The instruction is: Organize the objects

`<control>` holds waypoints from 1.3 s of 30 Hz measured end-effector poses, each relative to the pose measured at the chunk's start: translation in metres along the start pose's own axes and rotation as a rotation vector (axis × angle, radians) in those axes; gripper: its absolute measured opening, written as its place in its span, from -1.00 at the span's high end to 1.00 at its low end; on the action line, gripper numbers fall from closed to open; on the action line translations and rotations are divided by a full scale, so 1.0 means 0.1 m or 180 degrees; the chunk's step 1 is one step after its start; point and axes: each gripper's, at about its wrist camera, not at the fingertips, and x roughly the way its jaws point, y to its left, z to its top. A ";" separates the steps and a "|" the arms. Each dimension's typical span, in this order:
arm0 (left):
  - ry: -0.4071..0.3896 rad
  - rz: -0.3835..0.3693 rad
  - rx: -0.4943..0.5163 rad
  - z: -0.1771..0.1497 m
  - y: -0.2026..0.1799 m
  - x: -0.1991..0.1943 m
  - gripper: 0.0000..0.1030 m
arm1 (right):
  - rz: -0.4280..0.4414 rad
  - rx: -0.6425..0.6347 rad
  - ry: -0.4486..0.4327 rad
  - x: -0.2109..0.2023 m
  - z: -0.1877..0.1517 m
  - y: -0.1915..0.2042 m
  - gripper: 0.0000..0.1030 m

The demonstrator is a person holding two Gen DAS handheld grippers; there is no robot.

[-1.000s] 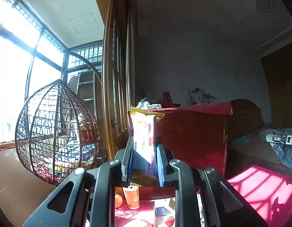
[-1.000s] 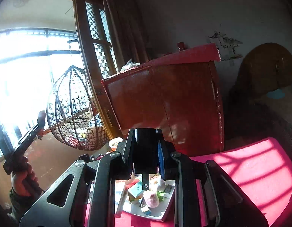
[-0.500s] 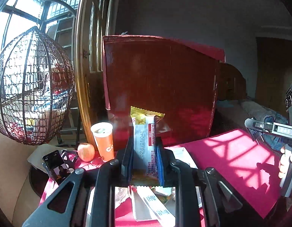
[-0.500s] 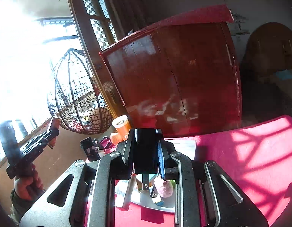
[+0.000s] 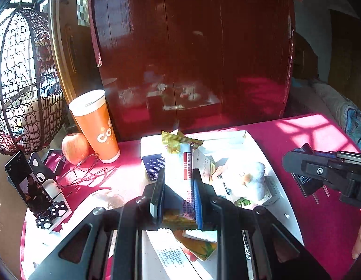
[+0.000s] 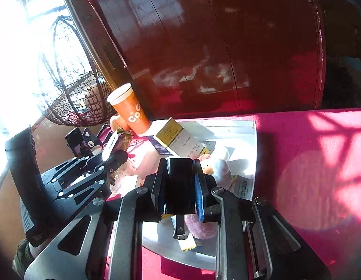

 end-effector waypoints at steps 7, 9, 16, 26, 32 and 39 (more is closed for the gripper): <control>0.0149 -0.0147 -0.0230 -0.05 0.11 0.27 0.61 | -0.0035 -0.0005 0.0177 0.40 -0.03 0.04 0.61; 0.0167 -0.0208 -0.0284 -0.05 0.15 0.31 0.60 | -0.0056 -0.0024 0.0202 0.48 -0.03 0.05 0.61; 0.0212 -0.0208 -0.0361 -0.02 0.23 0.41 0.57 | -0.0229 -0.0092 0.0151 0.68 -0.05 0.07 0.60; 0.0040 0.0133 -0.0616 -0.03 0.47 0.32 -1.00 | -0.0637 -0.0035 -0.0114 0.50 -0.06 -0.17 -0.98; -0.0013 0.0188 -0.0574 -0.04 0.41 0.23 -1.00 | -0.0611 -0.0097 -0.0116 0.40 -0.15 -0.13 -0.99; -0.0205 0.0246 -0.0634 -0.05 0.38 -0.05 -1.00 | -0.0643 -0.0214 -0.0254 0.14 -0.23 -0.08 -1.00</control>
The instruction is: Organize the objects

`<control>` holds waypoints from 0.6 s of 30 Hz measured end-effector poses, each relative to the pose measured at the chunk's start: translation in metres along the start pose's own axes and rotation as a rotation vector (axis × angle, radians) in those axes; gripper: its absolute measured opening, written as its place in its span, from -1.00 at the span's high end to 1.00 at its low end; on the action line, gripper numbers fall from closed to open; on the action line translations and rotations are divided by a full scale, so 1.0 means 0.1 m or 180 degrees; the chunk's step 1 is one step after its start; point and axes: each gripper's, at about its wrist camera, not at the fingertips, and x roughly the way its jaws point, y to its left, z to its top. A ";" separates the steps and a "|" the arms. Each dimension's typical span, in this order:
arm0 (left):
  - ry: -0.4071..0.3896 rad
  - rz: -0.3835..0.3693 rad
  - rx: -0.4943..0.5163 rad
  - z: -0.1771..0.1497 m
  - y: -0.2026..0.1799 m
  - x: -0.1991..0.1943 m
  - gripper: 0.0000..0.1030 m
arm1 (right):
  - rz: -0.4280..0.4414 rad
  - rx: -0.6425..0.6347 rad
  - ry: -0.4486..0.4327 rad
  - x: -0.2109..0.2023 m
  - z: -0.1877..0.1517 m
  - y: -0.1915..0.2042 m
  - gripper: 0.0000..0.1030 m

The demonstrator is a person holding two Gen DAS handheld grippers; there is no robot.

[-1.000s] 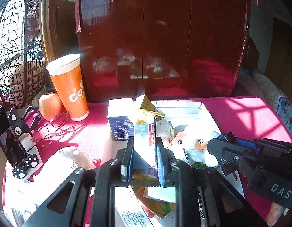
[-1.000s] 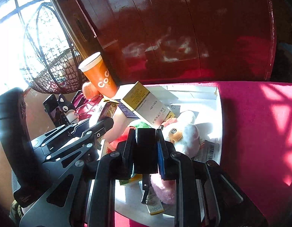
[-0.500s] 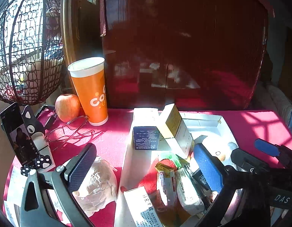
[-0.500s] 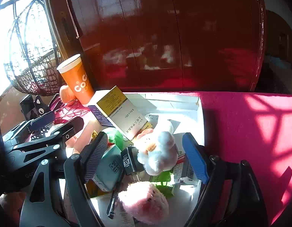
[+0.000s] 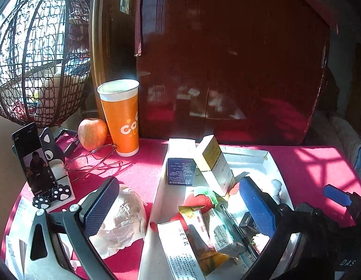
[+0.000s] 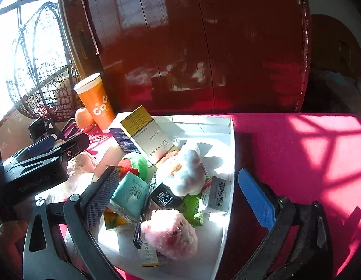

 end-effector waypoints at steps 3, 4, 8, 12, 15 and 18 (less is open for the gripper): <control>-0.0074 -0.0016 -0.0043 -0.02 -0.01 -0.15 -1.00 | -0.0046 -0.0068 -0.0048 -0.12 -0.05 0.00 -0.99; -0.0094 -0.0026 -0.0062 -0.03 -0.02 -0.19 -1.00 | -0.0059 -0.0081 -0.0057 -0.15 -0.07 0.00 -0.99; -0.0175 -0.0080 -0.0165 -0.13 -0.05 -0.41 -1.00 | -0.0179 -0.0175 -0.0124 -0.32 -0.18 -0.01 -0.99; -0.0188 -0.0099 -0.0170 -0.21 -0.14 -0.64 -1.00 | -0.0286 -0.0225 -0.0330 -0.60 -0.27 -0.07 -0.99; -0.0264 0.0159 -0.0054 -0.22 -0.26 -0.83 -1.00 | -0.0450 -0.0148 -0.0536 -0.84 -0.31 -0.18 -0.99; -0.0395 0.0397 0.0080 -0.24 -0.39 -1.05 -1.00 | -0.0652 -0.0066 -0.0706 -1.06 -0.35 -0.29 -0.99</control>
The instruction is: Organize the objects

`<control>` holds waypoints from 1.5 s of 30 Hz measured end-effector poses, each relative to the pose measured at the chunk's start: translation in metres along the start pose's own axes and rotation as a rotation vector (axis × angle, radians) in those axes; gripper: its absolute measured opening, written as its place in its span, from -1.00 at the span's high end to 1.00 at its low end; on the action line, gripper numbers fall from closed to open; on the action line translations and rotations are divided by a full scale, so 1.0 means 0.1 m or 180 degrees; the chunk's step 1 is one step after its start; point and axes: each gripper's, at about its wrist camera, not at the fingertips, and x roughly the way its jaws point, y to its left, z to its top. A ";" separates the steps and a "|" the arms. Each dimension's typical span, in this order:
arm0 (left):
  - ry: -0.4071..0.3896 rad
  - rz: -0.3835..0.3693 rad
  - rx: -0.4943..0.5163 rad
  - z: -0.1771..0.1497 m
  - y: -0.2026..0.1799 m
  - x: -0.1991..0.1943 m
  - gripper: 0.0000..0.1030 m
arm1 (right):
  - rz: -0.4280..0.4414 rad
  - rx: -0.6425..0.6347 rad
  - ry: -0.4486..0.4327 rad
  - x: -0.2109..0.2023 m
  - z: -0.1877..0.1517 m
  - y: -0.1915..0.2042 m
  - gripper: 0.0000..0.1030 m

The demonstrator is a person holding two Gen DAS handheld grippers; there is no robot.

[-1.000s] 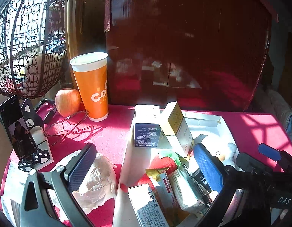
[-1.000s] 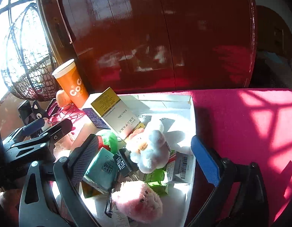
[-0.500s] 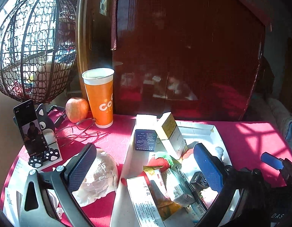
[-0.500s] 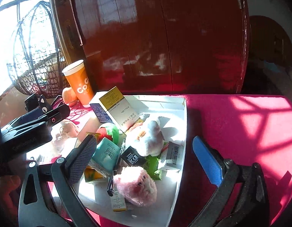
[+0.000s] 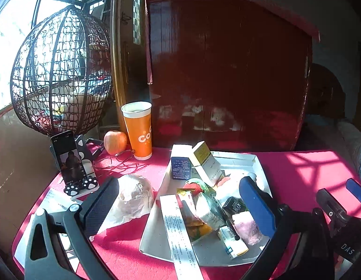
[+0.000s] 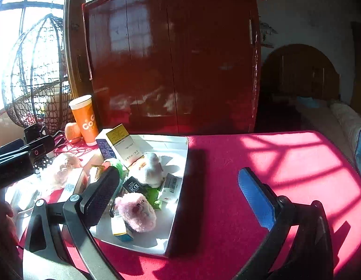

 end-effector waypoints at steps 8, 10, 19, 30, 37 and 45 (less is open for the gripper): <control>-0.0104 0.0198 -0.0119 0.03 -0.13 -0.56 -1.00 | -0.0527 0.0156 -0.0493 -0.55 -0.02 -0.21 -1.00; 0.0001 -0.0031 -0.0133 0.03 -0.14 -0.59 -1.00 | -0.0479 0.0209 -0.0564 -0.67 0.00 -0.26 -0.99; 0.0015 0.0043 0.0156 -0.17 -0.35 -0.84 -1.00 | -0.0402 0.0268 -0.0572 -0.97 -0.11 -0.37 -1.00; 0.0143 -0.0043 0.0097 -0.38 -0.33 -1.04 -1.00 | -0.0340 0.0367 -0.0519 -1.22 -0.24 -0.50 -0.99; 0.0186 -0.0205 0.0072 -0.53 -0.37 -1.27 -1.00 | -0.0074 0.0450 -0.0369 -1.47 -0.39 -0.56 -0.99; 0.0150 -0.0168 0.0179 -0.60 -0.43 -1.40 -1.00 | -0.0139 0.0475 -0.0378 -1.61 -0.51 -0.60 -0.99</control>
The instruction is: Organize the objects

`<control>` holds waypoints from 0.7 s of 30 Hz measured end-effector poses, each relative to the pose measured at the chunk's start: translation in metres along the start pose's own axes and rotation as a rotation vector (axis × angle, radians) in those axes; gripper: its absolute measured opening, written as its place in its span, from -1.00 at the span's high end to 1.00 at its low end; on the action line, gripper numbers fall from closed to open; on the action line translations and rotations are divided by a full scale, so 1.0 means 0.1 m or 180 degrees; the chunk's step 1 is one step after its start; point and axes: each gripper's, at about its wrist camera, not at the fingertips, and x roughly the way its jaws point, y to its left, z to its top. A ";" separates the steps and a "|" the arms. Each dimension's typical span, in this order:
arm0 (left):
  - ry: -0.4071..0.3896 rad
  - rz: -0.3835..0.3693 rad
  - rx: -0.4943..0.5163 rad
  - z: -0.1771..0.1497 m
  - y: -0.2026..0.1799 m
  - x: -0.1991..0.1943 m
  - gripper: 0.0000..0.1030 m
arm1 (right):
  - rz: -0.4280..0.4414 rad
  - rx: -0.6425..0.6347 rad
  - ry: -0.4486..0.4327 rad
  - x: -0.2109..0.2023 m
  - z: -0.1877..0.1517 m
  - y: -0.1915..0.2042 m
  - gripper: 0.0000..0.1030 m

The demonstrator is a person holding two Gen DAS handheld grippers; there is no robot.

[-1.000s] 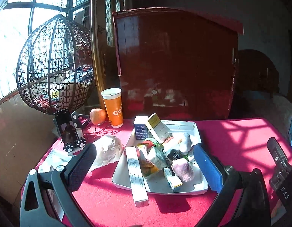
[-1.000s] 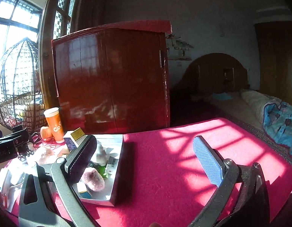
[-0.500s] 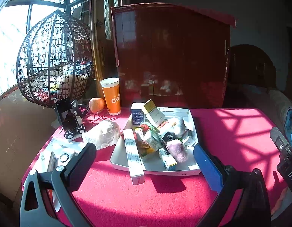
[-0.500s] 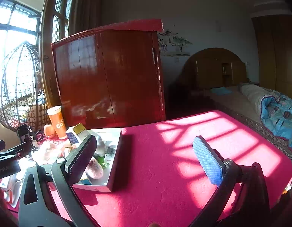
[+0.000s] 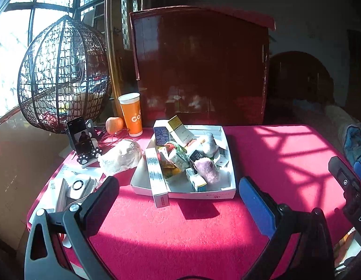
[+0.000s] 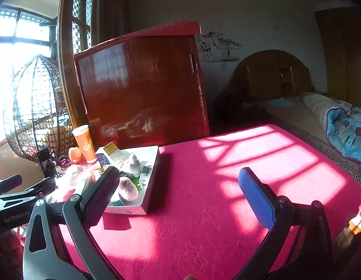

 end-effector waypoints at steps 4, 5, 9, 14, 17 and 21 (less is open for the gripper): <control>0.0021 0.0030 -0.0048 -0.02 0.05 -0.02 -1.00 | 0.0023 0.0019 0.0039 -0.02 -0.02 0.01 -0.99; 0.0026 0.0040 -0.0057 -0.02 0.06 -0.02 -1.00 | 0.0024 0.0008 0.0024 -0.03 -0.02 0.01 -0.99; 0.0058 0.0075 -0.0073 -0.05 0.07 -0.02 -1.00 | 0.0033 -0.0016 -0.0014 -0.08 -0.03 0.05 -0.99; 0.0090 0.0124 -0.0062 -0.08 0.08 0.02 -1.00 | 0.0024 -0.0012 -0.0012 -0.09 -0.04 0.06 -0.99; 0.0110 0.0126 -0.0065 -0.09 0.07 0.04 -1.00 | 0.0025 -0.0004 -0.0009 -0.08 -0.05 0.05 -0.99; 0.0135 0.0117 -0.0077 -0.11 0.07 0.07 -1.00 | 0.0026 -0.0001 0.0027 -0.05 -0.06 0.05 -1.00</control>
